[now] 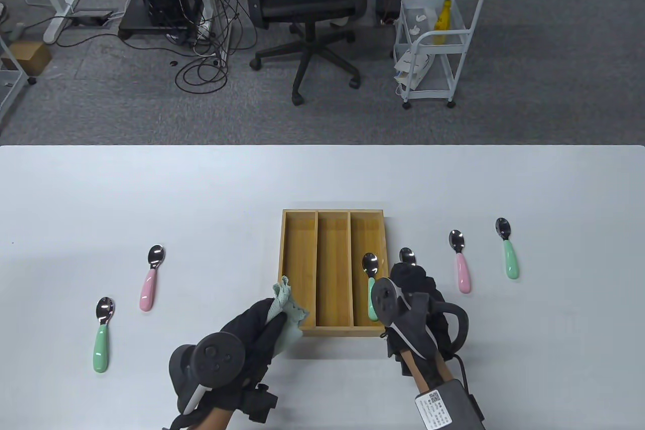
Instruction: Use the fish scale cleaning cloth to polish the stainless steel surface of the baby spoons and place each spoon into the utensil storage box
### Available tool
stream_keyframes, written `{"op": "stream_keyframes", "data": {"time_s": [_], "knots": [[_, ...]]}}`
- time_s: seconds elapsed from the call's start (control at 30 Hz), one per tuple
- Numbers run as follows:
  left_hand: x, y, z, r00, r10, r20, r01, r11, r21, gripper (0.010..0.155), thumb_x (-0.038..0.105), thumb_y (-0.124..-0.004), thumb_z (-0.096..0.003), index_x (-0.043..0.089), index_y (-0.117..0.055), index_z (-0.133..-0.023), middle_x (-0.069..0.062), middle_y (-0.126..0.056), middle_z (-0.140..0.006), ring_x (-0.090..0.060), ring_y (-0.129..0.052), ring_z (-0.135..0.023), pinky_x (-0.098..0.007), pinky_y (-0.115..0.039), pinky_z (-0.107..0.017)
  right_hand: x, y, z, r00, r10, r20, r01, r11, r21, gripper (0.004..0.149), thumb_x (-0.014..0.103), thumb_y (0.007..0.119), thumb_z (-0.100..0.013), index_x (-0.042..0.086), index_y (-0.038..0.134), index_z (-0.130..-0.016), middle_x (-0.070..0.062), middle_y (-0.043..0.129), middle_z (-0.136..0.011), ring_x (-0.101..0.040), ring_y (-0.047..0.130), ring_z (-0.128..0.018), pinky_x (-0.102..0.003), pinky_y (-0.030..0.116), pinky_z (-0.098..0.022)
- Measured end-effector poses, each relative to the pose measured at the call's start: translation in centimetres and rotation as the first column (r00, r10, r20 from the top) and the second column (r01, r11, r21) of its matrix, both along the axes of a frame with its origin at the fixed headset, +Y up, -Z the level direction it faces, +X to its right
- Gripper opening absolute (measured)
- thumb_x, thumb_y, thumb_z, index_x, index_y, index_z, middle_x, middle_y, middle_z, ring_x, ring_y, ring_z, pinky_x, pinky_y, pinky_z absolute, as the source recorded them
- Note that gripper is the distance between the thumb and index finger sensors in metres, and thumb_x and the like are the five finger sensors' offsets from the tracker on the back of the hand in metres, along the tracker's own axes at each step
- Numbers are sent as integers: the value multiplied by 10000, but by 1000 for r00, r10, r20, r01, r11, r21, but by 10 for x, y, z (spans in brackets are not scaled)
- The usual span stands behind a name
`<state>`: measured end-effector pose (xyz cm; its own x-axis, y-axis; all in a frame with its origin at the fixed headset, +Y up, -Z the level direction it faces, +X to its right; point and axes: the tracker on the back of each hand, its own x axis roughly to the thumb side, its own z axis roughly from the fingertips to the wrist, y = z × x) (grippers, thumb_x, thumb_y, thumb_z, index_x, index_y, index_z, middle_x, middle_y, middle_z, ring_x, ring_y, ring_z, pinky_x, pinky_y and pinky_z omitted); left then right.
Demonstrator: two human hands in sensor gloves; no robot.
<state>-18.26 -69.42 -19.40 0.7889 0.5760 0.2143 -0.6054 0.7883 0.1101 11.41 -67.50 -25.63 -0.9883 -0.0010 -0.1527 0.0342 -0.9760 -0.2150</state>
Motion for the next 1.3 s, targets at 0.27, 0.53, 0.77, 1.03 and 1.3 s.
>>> {"op": "stream_keyframes", "data": {"time_s": [0.27,0.53,0.77,1.03,1.3], "knots": [[0,-1,0,1000,-5,1,5,1000,-5,456,495,-654,-586,245,-744,-957,71,-974,-657,-174,-1033,-594,-415,-889,-542,32,-15,-15,994,-34,102,43,995,-93,515,415,821,-566,71,819,-950,-185,876,-859,-291,970,-606,-396,860,-452],[0,-1,-1,1000,-3,-4,3,1000,-15,458,495,-653,-586,243,-743,-958,70,-973,-659,-176,-1032,-595,-416,-889,-544,41,-55,-32,983,-57,173,100,963,-250,590,455,817,-557,60,779,-994,-204,830,-946,-362,943,-724,-467,838,-525],[0,-1,-1,1000,-6,0,6,1000,-20,458,495,-653,-586,244,-741,-960,70,-973,-660,-176,-1032,-598,-416,-888,-546,44,-76,-38,977,-52,209,114,947,-299,601,460,823,-550,57,783,-994,-211,837,-946,-372,946,-725,-474,833,-536],[0,-1,-1,1000,-5,0,5,1000,-15,459,492,-656,-585,241,-744,-958,65,-975,-659,-180,-1033,-596,-421,-889,-542,38,-83,-36,976,40,213,14,969,-245,522,427,856,-533,87,834,-928,-159,908,-855,-292,995,-625,-441,875,-480],[1,-2,-1,1000,4,10,-4,1000,-22,460,493,-656,-584,240,-745,-958,65,-975,-659,-180,-1033,-596,-420,-889,-543,46,-56,-14,981,-106,163,130,981,-145,511,401,860,-537,67,828,-922,-162,918,-850,-300,1019,-633,-429,909,-460]]}}
